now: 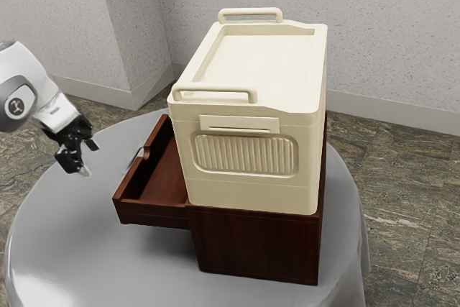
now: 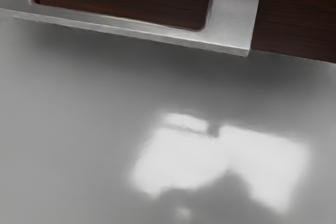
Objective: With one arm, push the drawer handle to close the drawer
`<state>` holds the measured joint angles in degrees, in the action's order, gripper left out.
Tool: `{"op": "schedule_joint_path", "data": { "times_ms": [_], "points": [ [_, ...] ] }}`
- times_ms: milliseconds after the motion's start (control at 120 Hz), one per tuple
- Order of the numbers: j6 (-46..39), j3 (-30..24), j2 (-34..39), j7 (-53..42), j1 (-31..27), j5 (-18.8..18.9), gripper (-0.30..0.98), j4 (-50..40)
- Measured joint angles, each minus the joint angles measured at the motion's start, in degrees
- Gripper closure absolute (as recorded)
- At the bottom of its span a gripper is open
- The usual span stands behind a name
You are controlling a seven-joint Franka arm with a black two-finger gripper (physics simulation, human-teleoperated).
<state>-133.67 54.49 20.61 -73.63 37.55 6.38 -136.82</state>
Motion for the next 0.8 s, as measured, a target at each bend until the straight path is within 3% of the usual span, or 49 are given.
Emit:
{"op": "schedule_joint_path", "data": {
  "times_ms": [150,408,600,800],
  "points": [
    [2.22,1.74,0.47,-7.05,1.58,-3.79,0.03,0.11],
    [4.15,5.84,0.72,-16.66,4.61,-5.51,0.05,0.86],
    [2.07,6.7,-0.76,-18.81,5.88,-9.34,0.51,1.71],
    [1.16,7.97,-2.61,-20.11,7.74,-11.63,0.7,3.83]
  ]
}}
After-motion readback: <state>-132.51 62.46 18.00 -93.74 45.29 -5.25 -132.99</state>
